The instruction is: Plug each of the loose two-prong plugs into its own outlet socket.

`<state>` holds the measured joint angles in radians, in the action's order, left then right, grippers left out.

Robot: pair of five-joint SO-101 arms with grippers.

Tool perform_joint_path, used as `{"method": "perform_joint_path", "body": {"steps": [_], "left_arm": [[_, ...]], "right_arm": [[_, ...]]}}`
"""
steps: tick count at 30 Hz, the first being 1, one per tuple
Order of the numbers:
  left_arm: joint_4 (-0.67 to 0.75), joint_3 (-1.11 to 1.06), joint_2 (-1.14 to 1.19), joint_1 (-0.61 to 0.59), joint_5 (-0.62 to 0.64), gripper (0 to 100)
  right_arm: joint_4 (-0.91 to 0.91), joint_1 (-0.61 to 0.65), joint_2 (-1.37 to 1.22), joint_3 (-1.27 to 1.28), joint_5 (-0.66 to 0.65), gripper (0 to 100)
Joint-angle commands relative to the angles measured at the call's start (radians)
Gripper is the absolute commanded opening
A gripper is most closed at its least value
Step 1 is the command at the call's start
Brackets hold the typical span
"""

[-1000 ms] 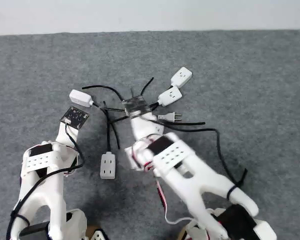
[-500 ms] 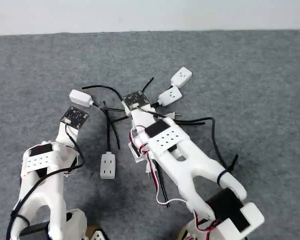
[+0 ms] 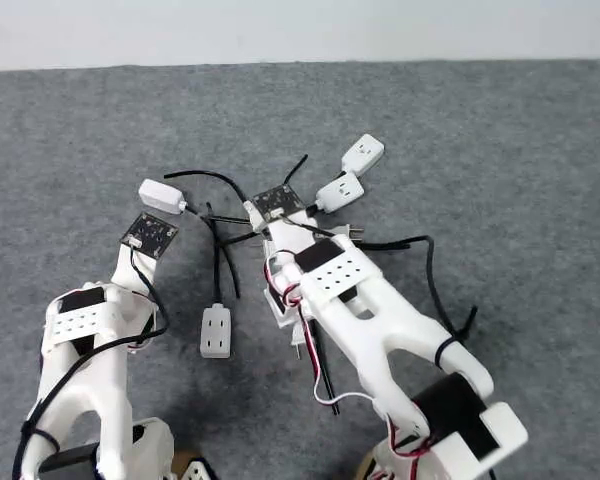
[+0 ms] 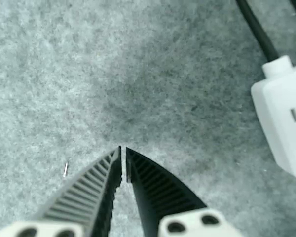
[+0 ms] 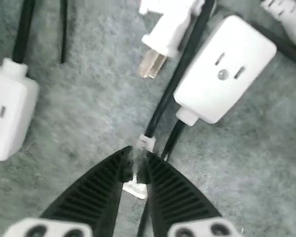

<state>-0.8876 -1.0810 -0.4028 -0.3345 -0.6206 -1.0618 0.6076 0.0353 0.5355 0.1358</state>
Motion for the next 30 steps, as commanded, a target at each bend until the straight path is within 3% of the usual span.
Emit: {"method": "perform_joint_path", "body": {"steps": [1,10,17,20,30], "left_arm": [[0.021,0.058,-0.015,-0.005,0.005,1],[0.021,0.058,-0.015,-0.005,0.005,1],[0.021,0.058,-0.015,-0.005,-0.005,1],[0.021,0.058,-0.015,-0.005,-0.012,1],[0.021,0.058,-0.015,-0.005,-0.012,1]], "right_arm": [[0.018,-0.035,-0.022,0.000,-0.020,0.8],[0.008,-0.041,-0.133,-0.040,-0.049,0.9],[-0.030,-0.028,0.033,-0.055,0.025,1.7],[-0.025,-0.010,0.053,-0.038,0.035,7.5],[0.018,0.025,-0.124,-0.040,0.034,8.0]]}}
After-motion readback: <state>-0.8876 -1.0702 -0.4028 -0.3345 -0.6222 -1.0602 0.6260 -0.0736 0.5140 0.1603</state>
